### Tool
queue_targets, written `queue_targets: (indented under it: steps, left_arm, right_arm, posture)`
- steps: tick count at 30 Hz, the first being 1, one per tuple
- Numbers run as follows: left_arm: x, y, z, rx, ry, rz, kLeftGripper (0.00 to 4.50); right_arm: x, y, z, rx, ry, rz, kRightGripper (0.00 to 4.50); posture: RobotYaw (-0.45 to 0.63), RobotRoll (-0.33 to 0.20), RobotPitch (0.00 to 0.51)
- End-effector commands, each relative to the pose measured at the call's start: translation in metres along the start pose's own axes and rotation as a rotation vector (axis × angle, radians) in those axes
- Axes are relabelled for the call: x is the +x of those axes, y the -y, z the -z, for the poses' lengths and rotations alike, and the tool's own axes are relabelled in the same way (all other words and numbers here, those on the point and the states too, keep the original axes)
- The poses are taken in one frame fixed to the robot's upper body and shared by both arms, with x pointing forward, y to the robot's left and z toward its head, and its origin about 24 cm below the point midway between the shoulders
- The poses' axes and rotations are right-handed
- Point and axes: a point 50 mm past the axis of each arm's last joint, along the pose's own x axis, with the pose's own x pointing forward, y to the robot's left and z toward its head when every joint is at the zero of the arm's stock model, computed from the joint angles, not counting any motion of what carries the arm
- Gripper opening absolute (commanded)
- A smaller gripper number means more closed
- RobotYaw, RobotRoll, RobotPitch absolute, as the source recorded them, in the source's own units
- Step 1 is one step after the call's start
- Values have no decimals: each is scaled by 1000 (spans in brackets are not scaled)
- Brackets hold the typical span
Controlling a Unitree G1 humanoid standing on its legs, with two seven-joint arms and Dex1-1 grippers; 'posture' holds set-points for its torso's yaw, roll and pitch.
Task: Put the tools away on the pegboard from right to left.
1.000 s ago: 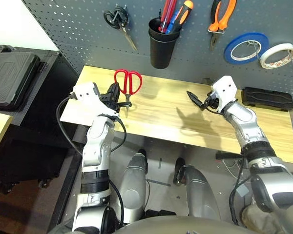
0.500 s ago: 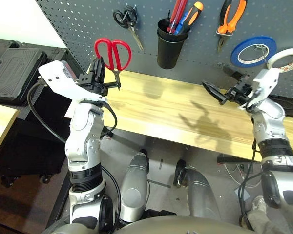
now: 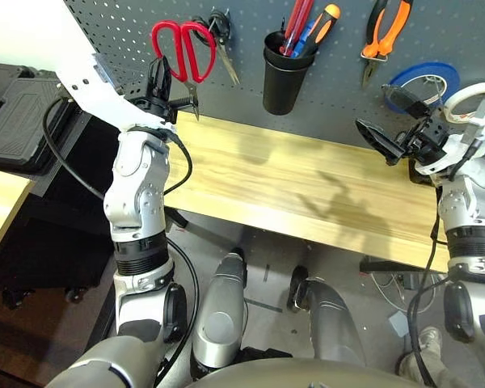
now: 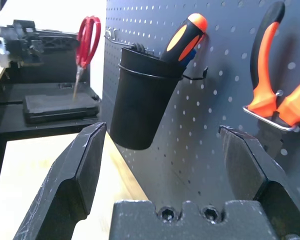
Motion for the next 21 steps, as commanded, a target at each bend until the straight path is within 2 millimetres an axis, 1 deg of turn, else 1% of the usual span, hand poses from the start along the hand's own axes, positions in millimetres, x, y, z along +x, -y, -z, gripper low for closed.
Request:
queue_targets:
  steps: [1, 5, 10, 15, 18, 21]
  left_arm:
    - [9, -5, 2, 19, -3, -1, 38]
    - [26, -10, 8, 31, -30, -9, 38]
    - [42, -7, 21, 32, -69, 16, 38]
    - [56, -1, 39, 31, -140, 75, 38]
    - [55, -4, 57, 55, -228, 83, 38]
    - [47, -10, 73, 90, -285, 95, 912]
  right_arm:
    - [2, -3, 0, -10, -7, -12, 4500]
    - [5, -3, 0, -20, -13, -5, 4500]
    - [6, -3, 1, -34, -16, 10, 4500]
    - [5, -11, 1, -23, -13, -12, 4500]
    - [3, -18, 3, -15, -18, -18, 4500]
    - [1, -25, 5, -6, -20, -15, 4500]
  posture:
    - [293, 0, 228]
    - [281, 0, 231]
    - [268, 0, 233]
    - [242, 0, 233]
    - [235, 0, 236]
    - [219, 0, 241]
